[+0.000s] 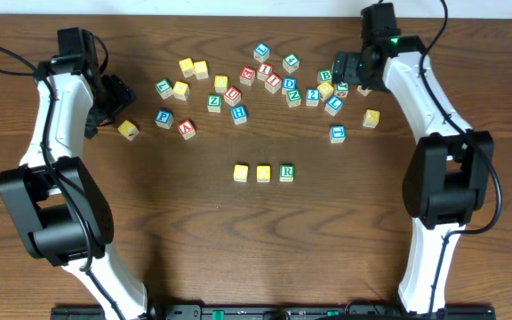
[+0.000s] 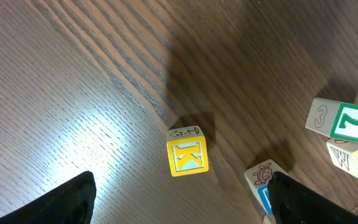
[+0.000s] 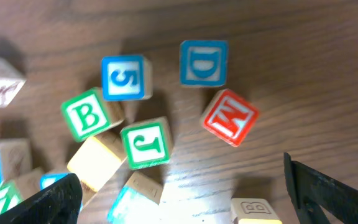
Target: Spell out CORL
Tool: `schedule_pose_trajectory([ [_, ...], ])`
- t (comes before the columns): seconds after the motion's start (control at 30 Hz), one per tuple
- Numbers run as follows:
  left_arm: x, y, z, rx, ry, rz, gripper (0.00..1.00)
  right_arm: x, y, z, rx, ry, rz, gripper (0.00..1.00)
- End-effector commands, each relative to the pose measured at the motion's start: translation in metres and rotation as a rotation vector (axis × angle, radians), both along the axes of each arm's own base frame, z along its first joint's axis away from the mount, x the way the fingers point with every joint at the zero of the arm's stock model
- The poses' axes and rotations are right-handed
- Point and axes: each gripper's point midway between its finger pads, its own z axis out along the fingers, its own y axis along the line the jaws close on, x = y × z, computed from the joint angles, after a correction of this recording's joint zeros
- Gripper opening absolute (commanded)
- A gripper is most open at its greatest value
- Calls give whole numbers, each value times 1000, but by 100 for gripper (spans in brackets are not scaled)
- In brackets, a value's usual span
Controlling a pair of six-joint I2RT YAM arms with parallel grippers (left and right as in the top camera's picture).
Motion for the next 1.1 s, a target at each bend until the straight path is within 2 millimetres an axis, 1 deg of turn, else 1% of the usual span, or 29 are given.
schedule_pose_trajectory([
  [0.0, 0, 1, -2, 1, 6, 14, 87, -3, 1, -1, 66, 20, 85, 99],
  [0.13, 0, 1, -2, 1, 6, 14, 87, -5, -7, -2, 66, 31, 68, 99],
  [0.23, 0, 1, -2, 1, 6, 14, 87, -6, -10, -3, 67, 37, 60, 99],
  [0.33, 0, 1, -2, 1, 6, 14, 87, -9, -9, -4, 99, 54, -16, 99],
  [0.37, 0, 1, -2, 1, 6, 14, 87, -10, -8, -4, 120, 61, -54, 98],
  [0.4, 0, 1, -2, 1, 6, 14, 87, -11, -5, -4, 146, 68, -78, 94],
  [0.43, 0, 1, -2, 1, 6, 14, 87, -12, 3, -4, 179, 74, -80, 87],
  [0.47, 0, 1, -2, 1, 6, 14, 87, -12, 6, -4, 187, 75, -75, 82],
  [0.5, 0, 1, -2, 1, 6, 14, 87, -13, 14, -3, 211, 79, -57, 73],
  [0.6, 0, 1, -2, 1, 6, 14, 87, -16, 32, -2, 243, 88, -20, 55],
  [0.67, 0, 1, -2, 1, 6, 14, 87, -17, 40, -2, 240, 88, -4, 51],
  [0.77, 0, 1, -2, 1, 6, 14, 87, -18, 49, -3, 202, 81, 10, 38],
  [0.9, 0, 1, -2, 1, 6, 14, 87, -21, 57, -5, 142, 75, 23, 33],
  [1.0, 0, 1, -2, 1, 6, 14, 87, -27, 68, -7, 133, 90, 44, 35],
  [1.07, 0, 1, -2, 1, 6, 14, 87, -34, 69, -10, 108, 114, 48, 36],
])
